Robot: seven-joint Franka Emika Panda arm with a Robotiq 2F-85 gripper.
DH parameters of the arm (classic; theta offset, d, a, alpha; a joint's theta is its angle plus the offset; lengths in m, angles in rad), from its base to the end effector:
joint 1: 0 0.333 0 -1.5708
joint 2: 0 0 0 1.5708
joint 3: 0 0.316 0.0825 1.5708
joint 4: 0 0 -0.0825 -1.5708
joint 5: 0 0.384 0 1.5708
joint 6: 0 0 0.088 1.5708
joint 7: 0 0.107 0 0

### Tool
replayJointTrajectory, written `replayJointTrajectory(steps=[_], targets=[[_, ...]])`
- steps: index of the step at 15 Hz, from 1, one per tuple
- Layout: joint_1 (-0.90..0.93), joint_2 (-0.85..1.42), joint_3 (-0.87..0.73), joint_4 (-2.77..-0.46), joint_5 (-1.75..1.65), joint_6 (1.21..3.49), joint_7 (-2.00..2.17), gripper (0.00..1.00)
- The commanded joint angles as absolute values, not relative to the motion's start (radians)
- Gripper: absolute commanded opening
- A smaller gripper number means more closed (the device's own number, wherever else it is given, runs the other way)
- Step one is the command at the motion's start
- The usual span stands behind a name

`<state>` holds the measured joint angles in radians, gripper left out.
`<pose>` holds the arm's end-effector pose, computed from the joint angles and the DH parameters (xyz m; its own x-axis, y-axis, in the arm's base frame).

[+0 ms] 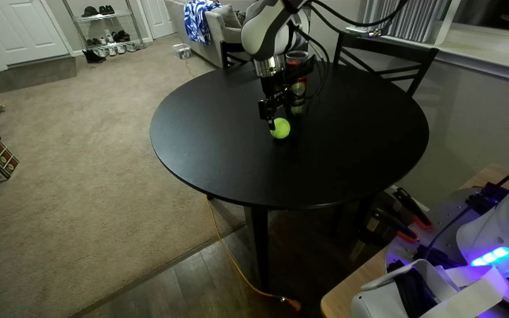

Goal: Put the tennis ball into the the cylinder

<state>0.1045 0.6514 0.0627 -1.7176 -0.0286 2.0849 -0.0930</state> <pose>0.6307 0.1022 0.1902 0.9246 0.2627 -0.2759 0.2609 -0.9644 -0.0438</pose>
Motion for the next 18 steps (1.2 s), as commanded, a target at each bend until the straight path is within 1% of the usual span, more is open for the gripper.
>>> replayJointTrajectory(steps=[1,8,18], targets=[[0.077,0.692,0.074,-1.664,-0.034,2.073,-0.153,1.0],[0.084,0.754,0.081,-1.592,-0.032,2.043,-0.16,1.0],[0.121,0.641,0.067,-1.68,-0.037,1.971,-0.054,1.0]])
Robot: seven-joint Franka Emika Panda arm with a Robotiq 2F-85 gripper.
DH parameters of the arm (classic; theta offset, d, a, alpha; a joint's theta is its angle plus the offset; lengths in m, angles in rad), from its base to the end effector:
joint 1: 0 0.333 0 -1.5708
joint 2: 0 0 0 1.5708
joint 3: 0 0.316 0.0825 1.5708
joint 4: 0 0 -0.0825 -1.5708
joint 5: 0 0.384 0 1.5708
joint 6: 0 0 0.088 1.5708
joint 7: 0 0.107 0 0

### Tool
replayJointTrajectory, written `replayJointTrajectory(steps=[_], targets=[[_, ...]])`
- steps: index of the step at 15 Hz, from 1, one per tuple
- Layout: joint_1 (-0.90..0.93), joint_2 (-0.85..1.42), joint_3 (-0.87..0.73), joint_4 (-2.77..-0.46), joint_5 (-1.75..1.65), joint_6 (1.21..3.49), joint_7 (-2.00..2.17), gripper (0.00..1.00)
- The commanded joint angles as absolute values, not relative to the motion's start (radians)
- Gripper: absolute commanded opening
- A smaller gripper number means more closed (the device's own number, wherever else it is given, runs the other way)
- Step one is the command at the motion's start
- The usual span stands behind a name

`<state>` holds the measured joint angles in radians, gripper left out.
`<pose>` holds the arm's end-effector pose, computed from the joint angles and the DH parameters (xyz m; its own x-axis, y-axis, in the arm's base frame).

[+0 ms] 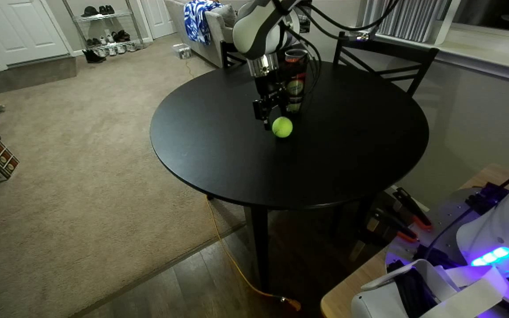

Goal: Put the tennis ball into the the cylinder

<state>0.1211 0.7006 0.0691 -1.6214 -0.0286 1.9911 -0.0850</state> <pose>0.6418 0.1174 0.1907 0.9076 0.2720 -0.3199 0.2702 -0.9615 -0.0509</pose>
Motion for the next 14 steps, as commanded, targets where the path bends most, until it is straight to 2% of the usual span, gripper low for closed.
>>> replayJointTrajectory(steps=[1,14], targets=[[0.118,0.637,0.068,-1.686,-0.034,1.969,-0.056,1.0],[0.085,0.653,0.069,-1.689,-0.023,1.971,-0.096,1.0]])
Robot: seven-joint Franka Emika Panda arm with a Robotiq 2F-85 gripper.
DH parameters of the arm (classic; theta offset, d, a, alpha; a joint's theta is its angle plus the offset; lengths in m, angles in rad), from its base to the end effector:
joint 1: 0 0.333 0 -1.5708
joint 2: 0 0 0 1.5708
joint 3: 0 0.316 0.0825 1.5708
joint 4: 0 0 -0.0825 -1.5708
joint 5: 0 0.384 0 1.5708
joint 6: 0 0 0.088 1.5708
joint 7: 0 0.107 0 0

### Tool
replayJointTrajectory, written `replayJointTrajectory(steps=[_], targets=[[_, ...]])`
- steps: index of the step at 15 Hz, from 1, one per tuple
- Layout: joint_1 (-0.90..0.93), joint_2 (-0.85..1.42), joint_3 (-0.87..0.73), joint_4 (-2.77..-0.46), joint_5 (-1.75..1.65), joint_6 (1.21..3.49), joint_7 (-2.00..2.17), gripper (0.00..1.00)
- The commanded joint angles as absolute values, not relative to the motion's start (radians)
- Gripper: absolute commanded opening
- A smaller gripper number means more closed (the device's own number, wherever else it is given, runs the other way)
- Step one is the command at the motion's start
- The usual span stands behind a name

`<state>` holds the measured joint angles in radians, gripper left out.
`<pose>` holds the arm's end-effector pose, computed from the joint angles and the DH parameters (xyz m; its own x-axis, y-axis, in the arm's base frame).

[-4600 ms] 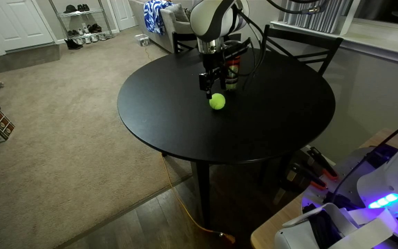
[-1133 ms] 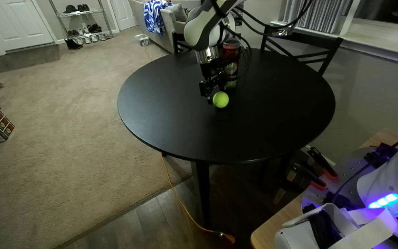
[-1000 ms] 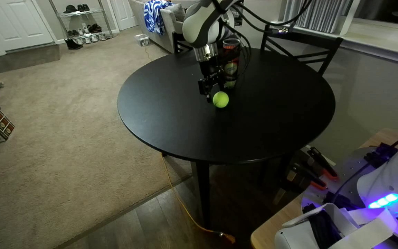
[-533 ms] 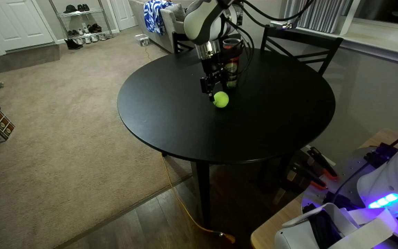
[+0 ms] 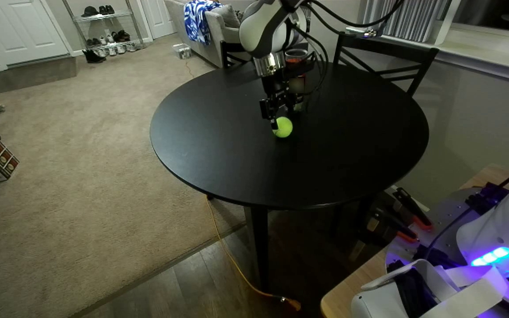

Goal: Put the tennis ball into the the cylinder

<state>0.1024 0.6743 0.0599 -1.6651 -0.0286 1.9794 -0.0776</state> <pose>0.6323 0.0986 0.1902 0.9062 0.2393 -0.3485 0.2392 -0.9700 -0.0440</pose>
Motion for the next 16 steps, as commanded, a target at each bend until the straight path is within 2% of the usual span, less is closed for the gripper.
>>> replayJointTrajectory(steps=[1,14,15,16], targets=[[0.084,0.654,0.07,-1.688,-0.022,1.975,-0.098,1.0],[0.071,0.715,0.081,-1.654,-0.01,1.967,-0.121,1.0],[0.071,0.716,0.082,-1.655,-0.01,1.969,-0.12,0.75],[0.072,0.715,0.082,-1.656,-0.01,1.969,-0.119,0.73]])
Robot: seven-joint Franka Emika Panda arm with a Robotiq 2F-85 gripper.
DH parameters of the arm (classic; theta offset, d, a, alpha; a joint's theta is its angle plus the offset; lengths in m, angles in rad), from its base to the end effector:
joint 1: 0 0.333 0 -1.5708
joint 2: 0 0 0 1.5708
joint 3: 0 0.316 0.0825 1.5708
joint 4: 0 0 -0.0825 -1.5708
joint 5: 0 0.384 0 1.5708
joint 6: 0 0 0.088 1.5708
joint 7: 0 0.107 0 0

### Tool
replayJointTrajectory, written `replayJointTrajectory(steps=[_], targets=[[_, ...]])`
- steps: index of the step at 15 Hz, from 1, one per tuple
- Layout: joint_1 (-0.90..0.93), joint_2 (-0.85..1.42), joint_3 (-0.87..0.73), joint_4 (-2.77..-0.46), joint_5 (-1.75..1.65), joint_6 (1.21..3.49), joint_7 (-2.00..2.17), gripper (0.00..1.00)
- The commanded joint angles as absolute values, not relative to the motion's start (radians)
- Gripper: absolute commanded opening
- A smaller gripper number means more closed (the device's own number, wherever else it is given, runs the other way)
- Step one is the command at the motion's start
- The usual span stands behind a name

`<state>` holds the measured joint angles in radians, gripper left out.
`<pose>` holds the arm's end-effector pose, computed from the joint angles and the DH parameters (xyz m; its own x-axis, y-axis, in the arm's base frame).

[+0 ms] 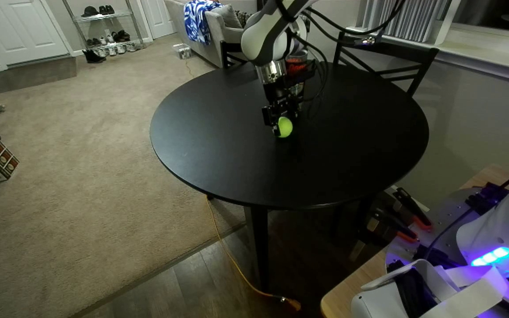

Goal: Put the tennis ball into the the cylinder

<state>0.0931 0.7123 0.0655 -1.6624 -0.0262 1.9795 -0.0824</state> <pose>0.6278 0.0957 0.1671 0.8937 0.2385 -0.3800 0.2352 -0.9703 -0.0561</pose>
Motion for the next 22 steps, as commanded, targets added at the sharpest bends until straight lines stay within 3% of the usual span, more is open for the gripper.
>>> replayJointTrajectory(steps=[1,4,5,11,22], targets=[[0.072,0.715,0.082,-1.656,-0.01,1.969,-0.117,0.67],[0.074,0.709,0.081,-1.662,-0.012,1.972,-0.113,0.45],[0.074,0.709,0.081,-1.662,-0.012,1.973,-0.112,0.44],[0.112,0.641,0.074,-1.712,-0.039,1.983,-0.06,0.43],[0.24,0.32,0.06,-1.842,-0.198,1.974,0.183,0.43]])
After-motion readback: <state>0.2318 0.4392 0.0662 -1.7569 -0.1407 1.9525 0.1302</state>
